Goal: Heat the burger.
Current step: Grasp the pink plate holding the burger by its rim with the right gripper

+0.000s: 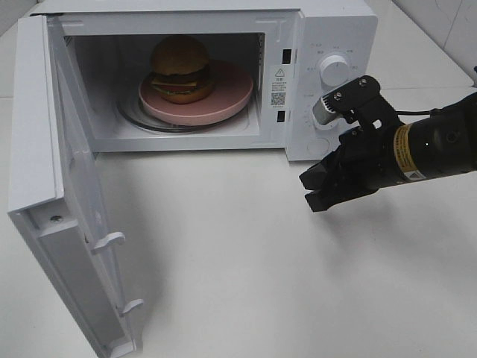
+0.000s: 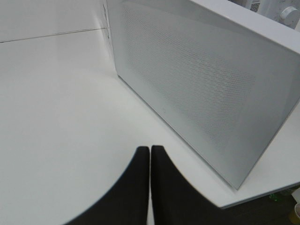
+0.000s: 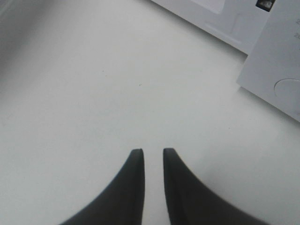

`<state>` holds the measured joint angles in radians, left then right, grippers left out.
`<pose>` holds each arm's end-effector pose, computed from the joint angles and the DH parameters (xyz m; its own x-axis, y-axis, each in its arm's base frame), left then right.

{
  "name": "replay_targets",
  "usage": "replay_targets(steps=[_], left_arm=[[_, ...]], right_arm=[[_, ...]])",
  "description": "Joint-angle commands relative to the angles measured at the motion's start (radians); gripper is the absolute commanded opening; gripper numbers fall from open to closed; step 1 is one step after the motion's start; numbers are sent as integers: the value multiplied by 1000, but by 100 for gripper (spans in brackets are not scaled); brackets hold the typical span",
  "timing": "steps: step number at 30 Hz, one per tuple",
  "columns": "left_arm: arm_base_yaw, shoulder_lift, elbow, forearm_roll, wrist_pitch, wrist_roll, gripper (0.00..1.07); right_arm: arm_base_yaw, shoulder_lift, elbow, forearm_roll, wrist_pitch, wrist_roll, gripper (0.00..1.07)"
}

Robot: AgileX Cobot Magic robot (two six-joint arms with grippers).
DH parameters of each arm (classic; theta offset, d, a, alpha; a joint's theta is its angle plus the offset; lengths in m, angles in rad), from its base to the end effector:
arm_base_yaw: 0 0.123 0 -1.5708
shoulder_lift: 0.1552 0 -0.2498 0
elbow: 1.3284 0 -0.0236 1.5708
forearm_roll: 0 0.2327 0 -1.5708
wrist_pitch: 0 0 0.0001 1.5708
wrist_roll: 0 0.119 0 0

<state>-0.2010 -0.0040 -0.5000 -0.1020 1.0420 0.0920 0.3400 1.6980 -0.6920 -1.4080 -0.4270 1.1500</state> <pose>0.0370 -0.0182 0.2584 -0.4134 0.1253 -0.9019 0.2934 0.9560 -0.0017 0.2682 0.1464 0.1110 -0.5503 -0.4269 -0.7176 -0.7129 0.6877 0.1376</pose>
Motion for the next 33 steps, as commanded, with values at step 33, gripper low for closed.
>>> replay_targets(steps=[33], left_arm=[[0, -18, 1, -4, -8, -4, 0]], right_arm=[[-3, -33, -20, 1113, 562, -936, 18]])
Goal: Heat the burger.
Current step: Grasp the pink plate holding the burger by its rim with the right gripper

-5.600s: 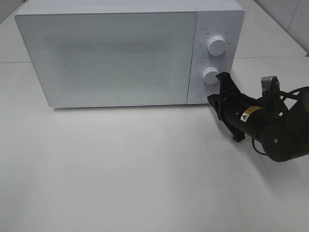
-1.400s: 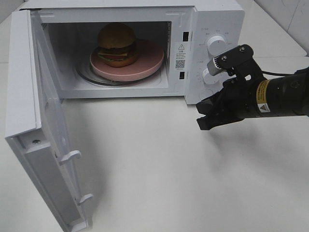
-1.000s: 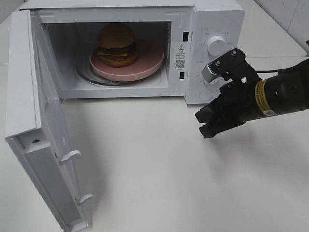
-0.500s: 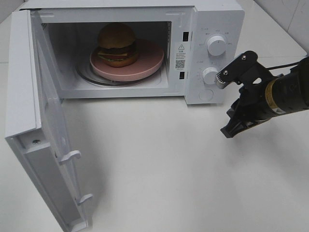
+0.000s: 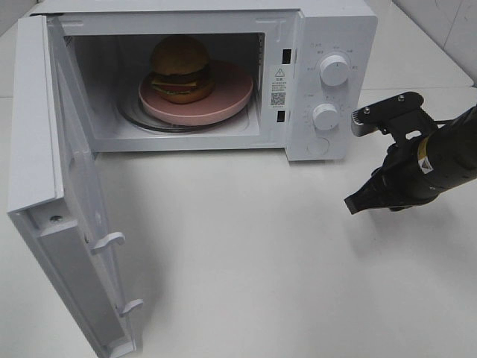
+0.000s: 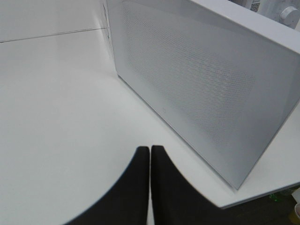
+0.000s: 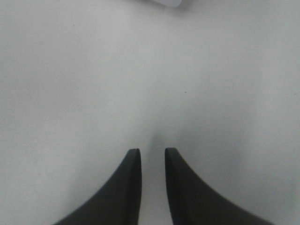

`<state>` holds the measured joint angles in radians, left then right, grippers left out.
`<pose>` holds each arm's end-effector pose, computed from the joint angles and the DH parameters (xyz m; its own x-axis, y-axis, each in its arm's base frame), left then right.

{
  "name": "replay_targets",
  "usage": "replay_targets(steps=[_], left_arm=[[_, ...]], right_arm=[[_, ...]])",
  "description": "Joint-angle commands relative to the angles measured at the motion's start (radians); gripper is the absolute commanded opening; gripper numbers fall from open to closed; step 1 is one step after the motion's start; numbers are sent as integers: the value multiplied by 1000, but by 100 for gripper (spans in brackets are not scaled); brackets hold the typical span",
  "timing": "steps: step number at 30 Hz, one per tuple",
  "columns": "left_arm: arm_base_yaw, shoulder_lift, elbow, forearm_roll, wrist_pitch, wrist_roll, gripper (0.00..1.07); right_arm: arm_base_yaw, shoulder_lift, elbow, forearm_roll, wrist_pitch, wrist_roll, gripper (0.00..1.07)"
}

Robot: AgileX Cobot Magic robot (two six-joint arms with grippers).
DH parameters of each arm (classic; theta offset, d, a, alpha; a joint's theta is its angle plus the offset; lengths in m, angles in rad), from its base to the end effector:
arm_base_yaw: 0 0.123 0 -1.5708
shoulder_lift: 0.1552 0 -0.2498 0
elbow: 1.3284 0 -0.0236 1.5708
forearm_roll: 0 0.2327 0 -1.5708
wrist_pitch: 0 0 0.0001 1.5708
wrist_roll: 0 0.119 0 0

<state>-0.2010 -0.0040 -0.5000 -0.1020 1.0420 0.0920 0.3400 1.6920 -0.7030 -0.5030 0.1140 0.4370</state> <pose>0.0370 -0.0182 0.2584 -0.4134 0.1253 -0.9019 0.2934 0.9560 -0.0017 0.2803 0.0922 0.0953 -0.7733 -0.3405 -0.5348 -0.3547 0.9315 -0.0802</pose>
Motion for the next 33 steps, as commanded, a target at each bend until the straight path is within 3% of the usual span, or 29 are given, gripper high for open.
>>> replay_targets(steps=[1, 2, 3, 4, 5, 6, 7, 9, 10, 12, 17, 18, 19, 23, 26, 33], left_arm=[[0, -18, 1, -4, -8, -4, 0], [0, -18, 1, -4, -8, -4, 0], [0, -18, 1, -4, -8, -4, 0], [0, -18, 1, -4, -8, -4, 0], [0, -18, 1, -4, -8, -4, 0], [0, -18, 1, -4, -8, -4, 0], [0, -18, 1, -4, -8, -4, 0], [0, -18, 1, -4, -8, -4, 0], [0, -18, 1, -4, -8, -4, 0], [0, -18, 1, -4, -8, -4, 0], [0, -18, 1, -4, -8, -4, 0], [0, -18, 1, -4, -8, -4, 0], [0, -18, 1, -4, -8, -4, 0], [0, -18, 1, -4, -8, -4, 0], [0, -18, 1, -4, -8, -4, 0], [0, -18, 1, -4, -8, -4, 0]], right_arm=[[-3, -27, -9, 208, 21, -223, 18], [-3, -35, -9, 299, 31, -299, 18], [-3, -47, -21, 471, 80, -493, 18], [-3, -47, -21, 471, 80, -493, 18], [-3, -50, -29, 538, 110, -568, 18], [-3, -54, -55, 685, 179, -744, 18], [-3, -54, -55, 685, 179, -744, 18], [-3, -54, -91, 906, 246, -950, 19], [-3, -54, -91, 906, 246, -950, 19], [21, -54, -110, 1068, 253, -1109, 23], [102, -54, -122, 1133, 225, -1274, 35], [145, -54, -134, 1130, 196, -1313, 43], [145, -54, -134, 1130, 196, -1313, 43], [183, -44, -213, 1122, 216, -1322, 61], [195, -19, -278, 1115, 270, -1373, 66], [245, 44, -382, 1054, 281, -1493, 66]])
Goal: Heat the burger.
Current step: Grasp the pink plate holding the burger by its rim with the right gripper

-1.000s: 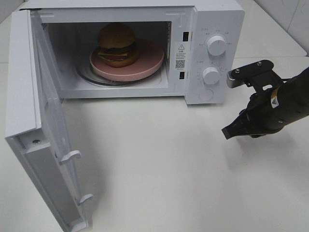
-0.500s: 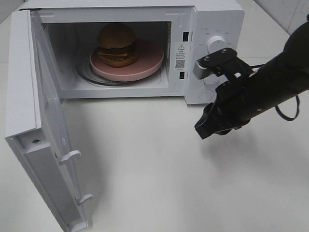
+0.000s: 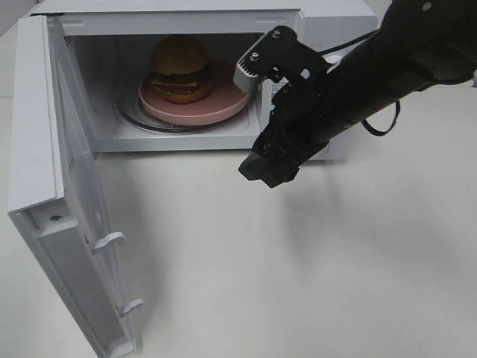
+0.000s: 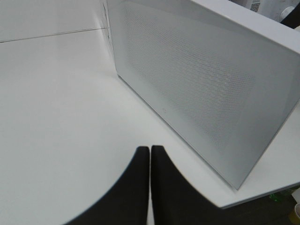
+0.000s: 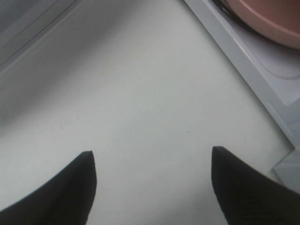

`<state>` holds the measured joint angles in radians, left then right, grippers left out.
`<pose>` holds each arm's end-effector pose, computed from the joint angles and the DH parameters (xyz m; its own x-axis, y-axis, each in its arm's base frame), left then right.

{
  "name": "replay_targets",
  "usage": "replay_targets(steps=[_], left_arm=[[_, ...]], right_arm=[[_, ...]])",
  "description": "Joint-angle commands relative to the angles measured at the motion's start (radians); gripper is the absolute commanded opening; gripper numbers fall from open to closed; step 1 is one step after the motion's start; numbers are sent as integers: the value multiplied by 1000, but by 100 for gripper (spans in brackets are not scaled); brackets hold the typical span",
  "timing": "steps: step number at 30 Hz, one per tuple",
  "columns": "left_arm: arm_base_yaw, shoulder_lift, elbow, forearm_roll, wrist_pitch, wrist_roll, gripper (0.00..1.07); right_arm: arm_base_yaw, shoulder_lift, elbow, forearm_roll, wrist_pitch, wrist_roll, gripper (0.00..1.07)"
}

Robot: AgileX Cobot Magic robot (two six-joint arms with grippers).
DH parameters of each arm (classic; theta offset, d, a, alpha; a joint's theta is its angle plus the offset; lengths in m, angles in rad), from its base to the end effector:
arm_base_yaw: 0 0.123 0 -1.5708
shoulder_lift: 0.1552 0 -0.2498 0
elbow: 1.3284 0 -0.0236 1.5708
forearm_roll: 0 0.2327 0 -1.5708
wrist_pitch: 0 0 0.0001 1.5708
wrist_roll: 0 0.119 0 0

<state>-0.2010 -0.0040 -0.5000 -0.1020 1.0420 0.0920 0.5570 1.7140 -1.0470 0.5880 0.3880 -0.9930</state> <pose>0.0370 -0.0182 0.2584 -0.4134 0.1253 -0.9019 0.2934 0.9560 -0.0017 0.2861 0.2076 0.1623 -0.3383 -0.7014 -0.6274 -0.8518 0.5116 -0.1127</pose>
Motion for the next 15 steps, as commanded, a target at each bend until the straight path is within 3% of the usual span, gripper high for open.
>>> replay_targets(steps=[1, 7, 15], left_arm=[[0, -18, 1, -4, -8, -4, 0], [0, -18, 1, -4, -8, -4, 0], [0, -18, 1, -4, -8, -4, 0]], right_arm=[[56, 40, -61, -87, -17, -83, 66], [122, 113, -148, -231, -51, -84, 66], [131, 214, -279, -311, -32, -80, 63]])
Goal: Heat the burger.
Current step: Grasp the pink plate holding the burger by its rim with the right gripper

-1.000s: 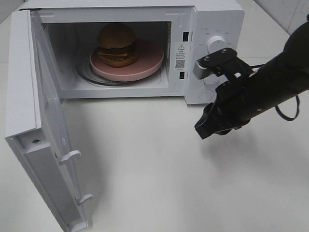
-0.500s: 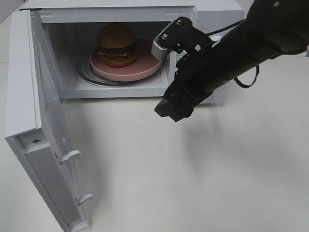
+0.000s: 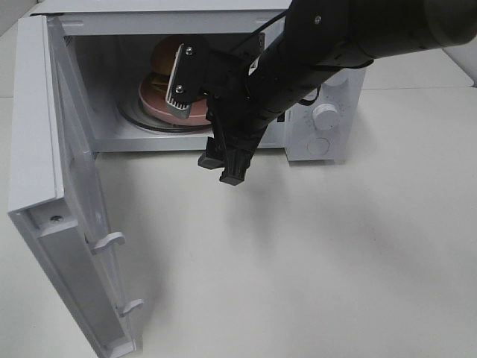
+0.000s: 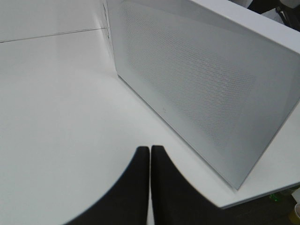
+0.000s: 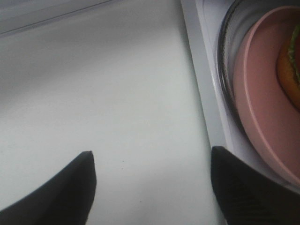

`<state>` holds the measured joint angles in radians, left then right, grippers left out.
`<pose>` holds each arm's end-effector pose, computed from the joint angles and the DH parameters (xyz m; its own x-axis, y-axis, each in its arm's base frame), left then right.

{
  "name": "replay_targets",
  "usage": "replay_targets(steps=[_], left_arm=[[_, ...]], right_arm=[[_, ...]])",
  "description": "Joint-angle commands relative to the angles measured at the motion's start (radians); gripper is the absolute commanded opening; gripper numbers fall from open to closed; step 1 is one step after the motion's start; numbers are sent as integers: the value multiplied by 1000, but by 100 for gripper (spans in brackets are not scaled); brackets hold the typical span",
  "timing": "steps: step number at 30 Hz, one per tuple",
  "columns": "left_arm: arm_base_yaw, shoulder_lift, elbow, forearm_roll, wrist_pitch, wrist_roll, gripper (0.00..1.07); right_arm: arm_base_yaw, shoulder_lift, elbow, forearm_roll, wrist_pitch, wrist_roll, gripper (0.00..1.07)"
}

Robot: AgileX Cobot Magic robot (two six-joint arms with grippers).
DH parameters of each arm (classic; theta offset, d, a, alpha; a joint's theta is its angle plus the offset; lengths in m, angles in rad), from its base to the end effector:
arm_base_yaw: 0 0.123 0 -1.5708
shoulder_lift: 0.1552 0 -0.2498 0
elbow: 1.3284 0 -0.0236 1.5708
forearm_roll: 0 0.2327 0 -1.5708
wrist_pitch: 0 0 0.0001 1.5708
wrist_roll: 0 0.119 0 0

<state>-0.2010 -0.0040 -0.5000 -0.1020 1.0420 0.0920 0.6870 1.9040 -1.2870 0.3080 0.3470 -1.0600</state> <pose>0.0370 -0.0182 0.2584 -0.4134 0.1253 -0.9019 0.2934 0.9560 -0.0017 0.3068 0.2676 0.1565 0.0534 -0.8511 -0.5222 -0.8987 0.1870 -0.3968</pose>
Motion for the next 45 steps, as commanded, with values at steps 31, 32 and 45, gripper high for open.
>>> replay_targets(steps=[31, 32, 45], left_arm=[[0, -18, 1, -4, -8, -5, 0], [0, -18, 1, -4, -8, -5, 0], [0, -18, 1, -4, -8, -5, 0]], right_arm=[[10, 246, -311, -366, 69, 280, 63], [10, 249, -311, -366, 63, 280, 63], [10, 249, -311, -408, -32, 275, 63]])
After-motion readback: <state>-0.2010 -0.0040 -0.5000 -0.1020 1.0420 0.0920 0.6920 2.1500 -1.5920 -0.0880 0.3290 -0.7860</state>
